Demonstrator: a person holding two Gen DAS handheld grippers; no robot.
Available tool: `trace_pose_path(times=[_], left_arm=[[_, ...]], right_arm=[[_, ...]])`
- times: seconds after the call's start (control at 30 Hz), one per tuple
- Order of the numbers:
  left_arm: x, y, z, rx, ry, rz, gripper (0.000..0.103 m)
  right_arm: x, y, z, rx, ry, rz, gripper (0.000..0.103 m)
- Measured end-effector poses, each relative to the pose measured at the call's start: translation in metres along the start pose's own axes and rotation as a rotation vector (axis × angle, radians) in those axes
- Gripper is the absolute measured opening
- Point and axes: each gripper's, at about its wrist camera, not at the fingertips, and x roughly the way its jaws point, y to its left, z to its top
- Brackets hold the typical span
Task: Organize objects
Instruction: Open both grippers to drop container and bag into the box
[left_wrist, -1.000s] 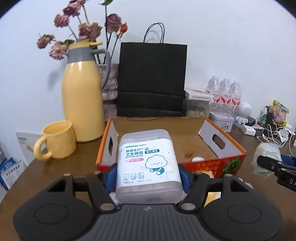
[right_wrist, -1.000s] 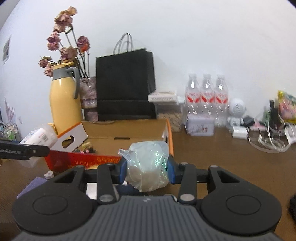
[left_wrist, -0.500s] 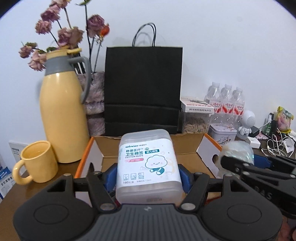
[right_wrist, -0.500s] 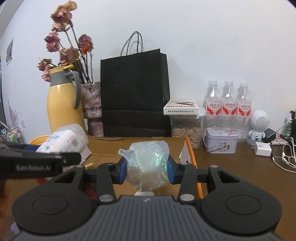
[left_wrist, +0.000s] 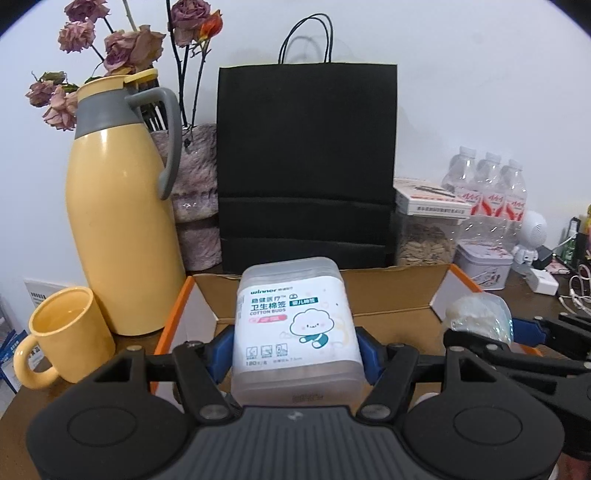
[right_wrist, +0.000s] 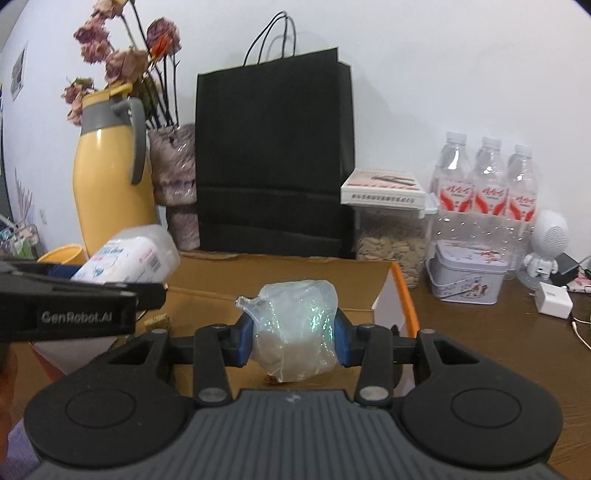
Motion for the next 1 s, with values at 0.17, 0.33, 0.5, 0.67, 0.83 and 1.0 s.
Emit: trace_pose_path(times=[0.17,0.33,0.5,0.67,0.83,1.0], left_arm=[[0.006,0.002,-0.003,0.004,0.012,0.019,0.066],[0.004,0.006,-0.005,-0.01,-0.023,0.052,0.103],[0.004,0.007,-0.003,-0.018,-0.014,0.055,0.103],[0.004,0.005,-0.004,-0.012,-0.011,0.055,0.103],[0.001,0.006,-0.004,-0.018,-0.017,0.047,0.103],[-0.007,0.007,-0.003,-0.03,-0.028,0.029,0.103]], right_arm=[[0.004,0.001,-0.003,-0.005,0.028,0.004,0.05],[0.001,0.004,-0.003,-0.026,0.029,-0.012,0.103],[-0.003,0.005,-0.001,-0.027,0.017,-0.022,0.103],[-0.004,0.006,0.0,-0.03,0.013,-0.027,0.103],[-0.006,0.006,0.001,-0.03,0.01,-0.031,0.103],[-0.017,0.006,0.002,-0.032,-0.008,-0.03,0.103]])
